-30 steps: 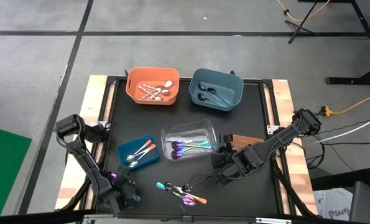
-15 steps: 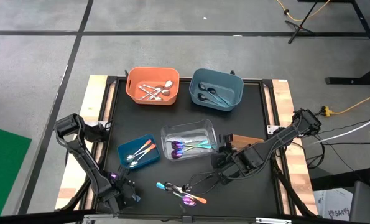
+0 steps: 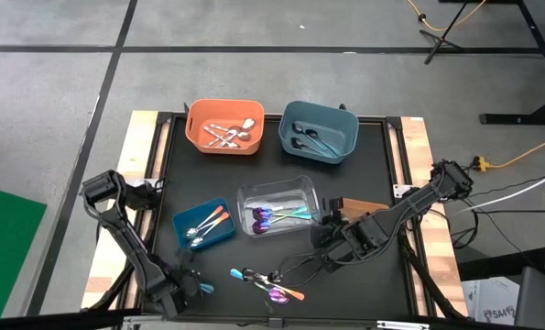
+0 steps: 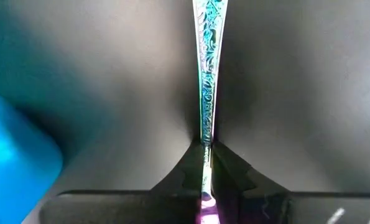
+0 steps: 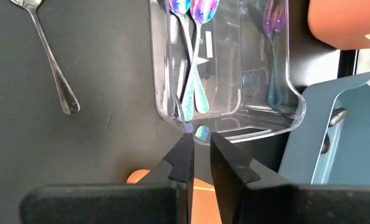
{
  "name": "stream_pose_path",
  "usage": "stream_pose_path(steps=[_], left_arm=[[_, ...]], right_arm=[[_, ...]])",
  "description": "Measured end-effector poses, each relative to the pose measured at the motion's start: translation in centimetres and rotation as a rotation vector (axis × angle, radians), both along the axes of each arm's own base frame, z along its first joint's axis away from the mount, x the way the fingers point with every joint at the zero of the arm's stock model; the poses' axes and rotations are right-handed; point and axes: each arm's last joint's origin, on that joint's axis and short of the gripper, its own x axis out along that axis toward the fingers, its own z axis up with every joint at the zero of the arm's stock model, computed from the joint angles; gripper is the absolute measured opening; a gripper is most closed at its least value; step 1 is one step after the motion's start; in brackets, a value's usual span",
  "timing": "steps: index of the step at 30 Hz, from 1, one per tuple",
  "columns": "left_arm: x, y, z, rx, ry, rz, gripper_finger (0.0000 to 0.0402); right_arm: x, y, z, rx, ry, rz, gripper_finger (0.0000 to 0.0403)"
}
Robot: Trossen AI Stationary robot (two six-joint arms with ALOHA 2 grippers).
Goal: Sort silverware by color (type)
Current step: Put the purple spoon into the transparent bin
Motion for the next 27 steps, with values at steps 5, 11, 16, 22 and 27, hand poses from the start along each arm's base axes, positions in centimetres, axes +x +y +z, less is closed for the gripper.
stream_pose_path(steps=[5,11,16,22,27], left_arm=[[1.4,-0.9,1.4,-0.071,-0.046,0.023,0.0008],[4.1,-1.2,3.9,-0.141,-0.113,0.062,0.0008],[7.9,-0.5,7.0,-0.171,-0.261,0.123,0.0008],[13.1,2.5,11.4,-0.152,-0.469,0.185,0.0008],[17.1,6.7,14.5,-0.101,-0.605,0.212,0.0008]], right_arm=[[-0.4,0.5,0.0,-0.006,0.007,0.019,0.0042],[-2.3,1.9,0.8,-0.017,-0.009,0.071,0.0042],[-3.6,2.2,1.3,-0.046,-0.026,0.049,0.0042],[-4.4,2.2,1.3,-0.080,0.011,0.027,0.0042],[-4.6,2.0,1.2,-0.093,0.032,0.021,0.0042]])
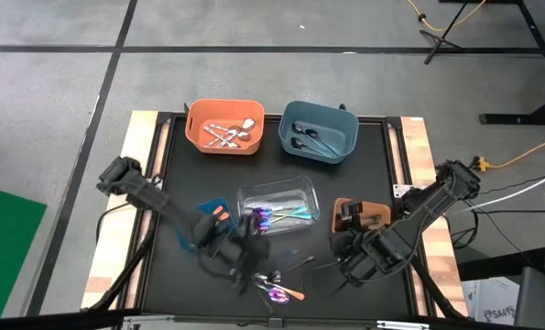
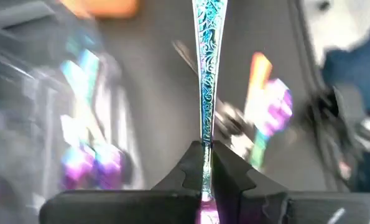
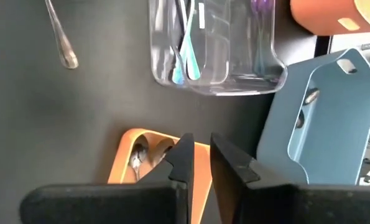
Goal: Sort silverware by color (type)
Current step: Put the purple spoon into the transparent bin
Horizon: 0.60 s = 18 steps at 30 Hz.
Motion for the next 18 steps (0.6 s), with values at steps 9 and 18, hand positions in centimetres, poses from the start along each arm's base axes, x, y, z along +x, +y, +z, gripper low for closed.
stream_pose_path(steps=[9,18], left_arm=[[5.0,8.9,2.0,0.068,-0.162,0.107,0.0008],[6.1,15.1,0.2,0.001,-0.136,0.236,0.0008]], right_arm=[[-0.1,0.1,-0.1,0.045,0.034,0.003,0.0042],[-0.1,0.3,-0.2,0.092,0.066,0.006,0.0042]])
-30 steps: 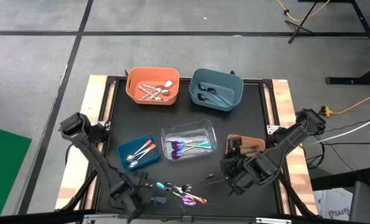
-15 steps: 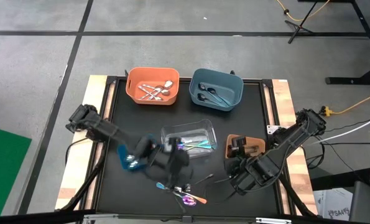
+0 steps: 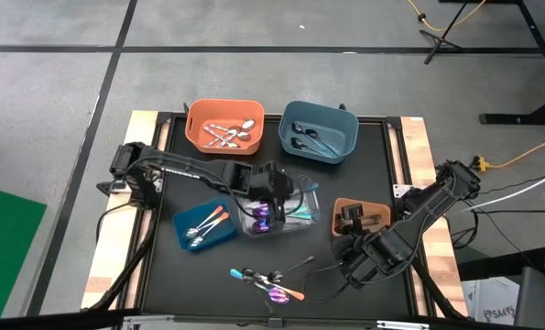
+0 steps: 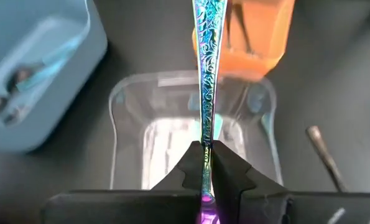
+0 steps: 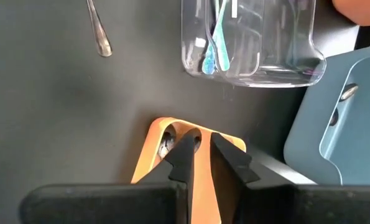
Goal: Sort silverware by color (type)
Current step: Put the purple spoon into the transparent bin
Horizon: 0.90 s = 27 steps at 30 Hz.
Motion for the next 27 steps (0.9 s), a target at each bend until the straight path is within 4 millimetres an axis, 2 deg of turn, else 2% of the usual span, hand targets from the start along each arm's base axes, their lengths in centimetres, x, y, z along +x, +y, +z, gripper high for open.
stream_pose_path(steps=[6,18,24,27], left_arm=[[-0.5,1.2,-3.6,-0.064,0.046,0.065,0.0008],[-1.9,1.6,-9.7,-0.070,0.049,0.068,0.0008],[-2.5,1.7,-11.3,-0.069,0.021,0.065,0.0008],[-2.5,1.8,-11.4,-0.056,0.018,0.075,0.0008]], right_arm=[[0.0,0.0,0.0,0.001,-0.001,0.000,0.0042],[0.1,0.0,0.0,0.002,-0.002,-0.001,0.0042],[0.1,0.0,0.0,0.002,-0.002,-0.001,0.0042],[0.1,0.0,0.0,0.001,-0.002,-0.001,0.0042]])
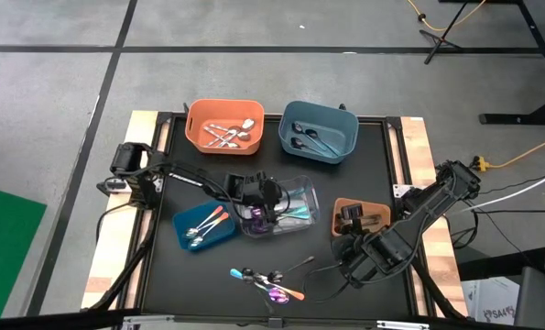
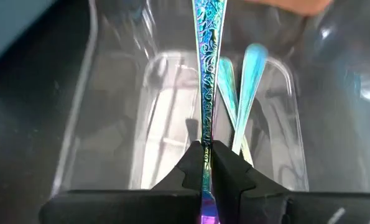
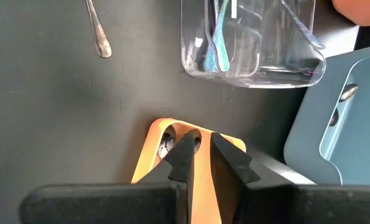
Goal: Sort silverware by color (type)
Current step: Put the purple spoon into the transparent bin
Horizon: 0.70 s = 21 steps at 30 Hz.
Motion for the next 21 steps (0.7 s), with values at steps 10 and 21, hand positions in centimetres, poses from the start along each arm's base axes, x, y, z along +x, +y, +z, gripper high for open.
stream_pose_path(steps=[10,21], left_arm=[[0.3,1.2,0.2,0.010,-0.030,0.041,0.0020],[0.3,1.3,0.2,0.005,-0.030,0.041,0.0030]], right_arm=[[0.0,0.0,0.0,0.000,0.000,0.000,0.0042],[0.0,0.0,0.0,0.000,0.000,0.000,0.0042]])
